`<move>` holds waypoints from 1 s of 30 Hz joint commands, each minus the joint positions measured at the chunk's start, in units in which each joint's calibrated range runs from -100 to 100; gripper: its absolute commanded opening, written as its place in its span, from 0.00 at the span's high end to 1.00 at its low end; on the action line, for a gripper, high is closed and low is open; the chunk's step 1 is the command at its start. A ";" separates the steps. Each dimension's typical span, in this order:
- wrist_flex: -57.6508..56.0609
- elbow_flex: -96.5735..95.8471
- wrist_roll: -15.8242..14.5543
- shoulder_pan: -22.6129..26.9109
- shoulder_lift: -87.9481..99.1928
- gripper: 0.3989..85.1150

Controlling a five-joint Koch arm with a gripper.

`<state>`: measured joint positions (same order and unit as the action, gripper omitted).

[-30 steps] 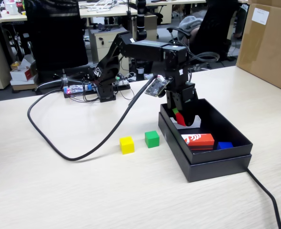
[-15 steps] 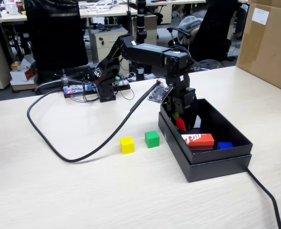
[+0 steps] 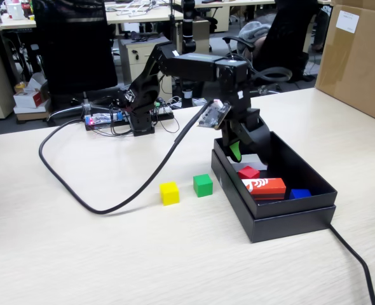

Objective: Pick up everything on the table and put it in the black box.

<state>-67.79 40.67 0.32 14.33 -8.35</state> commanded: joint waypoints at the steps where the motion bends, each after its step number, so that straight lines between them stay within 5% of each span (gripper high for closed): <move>1: 2.09 1.94 1.37 -0.54 13.00 0.51; 14: 1.48 -28.61 2.10 -7.57 47.53 0.42; 30: 19.80 -46.47 2.83 -15.09 32.50 0.43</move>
<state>-50.75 -9.17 3.10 -0.37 25.70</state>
